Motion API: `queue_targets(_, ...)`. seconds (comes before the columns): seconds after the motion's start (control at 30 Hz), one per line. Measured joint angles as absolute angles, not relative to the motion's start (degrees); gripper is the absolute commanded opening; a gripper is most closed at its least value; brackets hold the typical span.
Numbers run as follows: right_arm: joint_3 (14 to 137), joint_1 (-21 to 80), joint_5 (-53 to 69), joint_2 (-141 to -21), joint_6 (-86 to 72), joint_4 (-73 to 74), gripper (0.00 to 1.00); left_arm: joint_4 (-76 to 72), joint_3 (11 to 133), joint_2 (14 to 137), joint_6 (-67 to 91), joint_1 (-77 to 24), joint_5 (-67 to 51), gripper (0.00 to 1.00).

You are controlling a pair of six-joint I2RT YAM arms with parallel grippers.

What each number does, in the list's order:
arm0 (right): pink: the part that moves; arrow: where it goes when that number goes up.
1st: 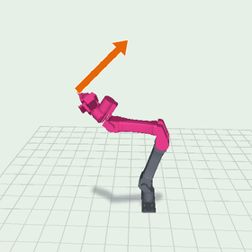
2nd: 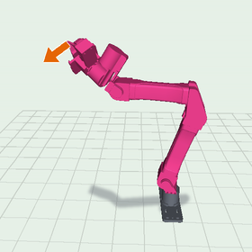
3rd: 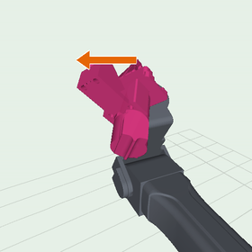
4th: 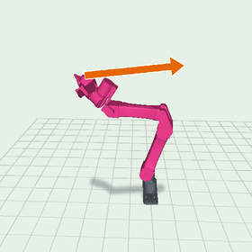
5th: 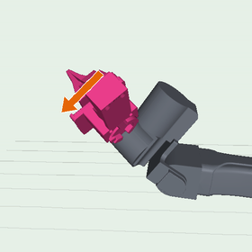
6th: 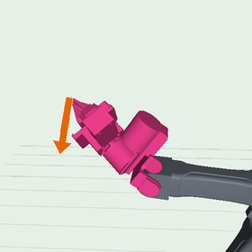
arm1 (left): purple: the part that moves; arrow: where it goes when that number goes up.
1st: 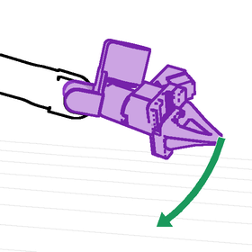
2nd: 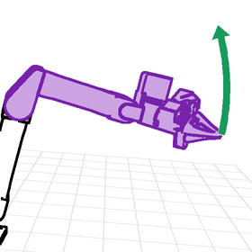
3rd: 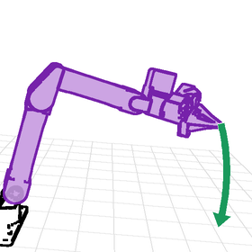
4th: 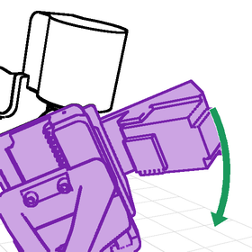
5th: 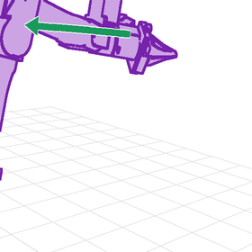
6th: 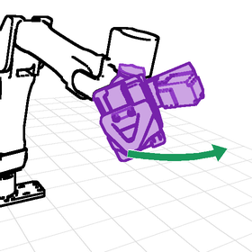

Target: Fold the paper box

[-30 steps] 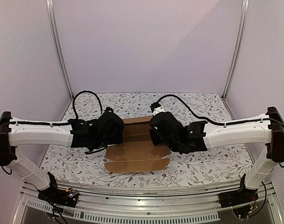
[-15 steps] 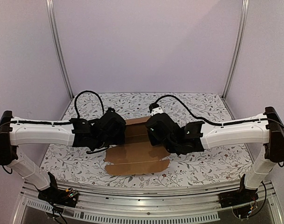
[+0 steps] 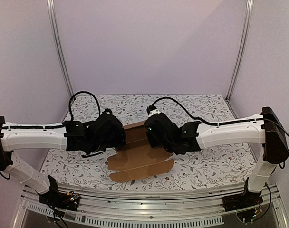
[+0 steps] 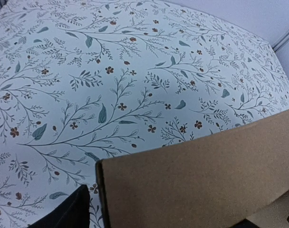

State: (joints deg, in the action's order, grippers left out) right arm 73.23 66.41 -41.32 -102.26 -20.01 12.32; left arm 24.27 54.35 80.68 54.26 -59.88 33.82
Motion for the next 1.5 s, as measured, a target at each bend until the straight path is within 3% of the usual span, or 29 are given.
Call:
queue_targets(0.27, 73.1, 61.8, -34.9, -103.5, -15.8, 9.2, 0.00, 29.0, 51.9, 70.5, 51.2, -60.0, 33.5, 0.91)
queue_targets(0.73, 66.2, 57.3, -14.5, -107.8, -0.8, -12.8, 0.00, 30.2, 51.8, 60.5, 39.2, -57.9, 28.0, 0.92)
queue_targets(1.07, 59.2, 55.8, -3.6, -113.3, 2.7, -34.1, 0.00, 22.2, 51.9, 64.8, 36.0, -54.7, 21.0, 0.86)
queue_targets(1.17, 55.5, 55.8, -1.3, -116.1, 4.0, -44.1, 0.00, 20.3, 52.3, 68.6, 35.5, -54.3, 18.7, 0.79)
queue_targets(1.5, 52.7, 55.8, -1.4, -124.4, 5.1, -62.2, 0.00, 14.4, 58.3, 81.3, 33.6, -53.9, 12.3, 0.22)
